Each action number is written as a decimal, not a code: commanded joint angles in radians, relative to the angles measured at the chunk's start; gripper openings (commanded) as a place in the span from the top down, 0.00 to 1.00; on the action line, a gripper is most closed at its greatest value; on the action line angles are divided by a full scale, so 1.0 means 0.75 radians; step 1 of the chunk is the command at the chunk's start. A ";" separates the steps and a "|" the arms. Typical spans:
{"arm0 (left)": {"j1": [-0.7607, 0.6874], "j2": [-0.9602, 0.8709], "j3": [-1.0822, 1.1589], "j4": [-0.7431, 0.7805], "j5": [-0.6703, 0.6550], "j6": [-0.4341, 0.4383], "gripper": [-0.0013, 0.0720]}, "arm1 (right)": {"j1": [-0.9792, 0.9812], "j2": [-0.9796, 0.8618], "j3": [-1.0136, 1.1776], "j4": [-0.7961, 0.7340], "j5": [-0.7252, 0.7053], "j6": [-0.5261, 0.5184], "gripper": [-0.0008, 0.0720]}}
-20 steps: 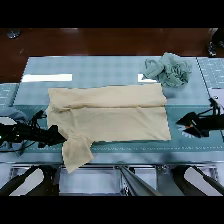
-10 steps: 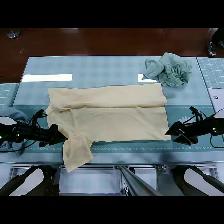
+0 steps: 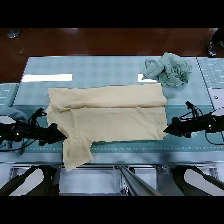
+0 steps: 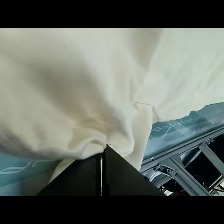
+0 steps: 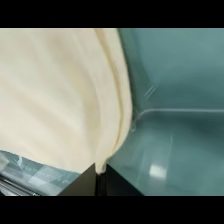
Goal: Fold the shirts.
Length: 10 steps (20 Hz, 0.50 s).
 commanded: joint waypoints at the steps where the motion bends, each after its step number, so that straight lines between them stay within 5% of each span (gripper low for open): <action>1: 0.068 -0.001 0.108 0.001 -0.050 0.014 0.94 | 0.001 -0.003 0.102 0.032 0.039 -0.021 0.96; 5: 0.166 -0.032 0.269 -0.048 0.015 0.009 0.94 | 0.028 -0.009 0.276 0.067 -0.024 0.026 0.96; 10: 0.004 -0.259 0.488 -0.223 0.190 0.015 0.94 | 0.158 -0.209 0.498 0.124 -0.183 0.102 0.96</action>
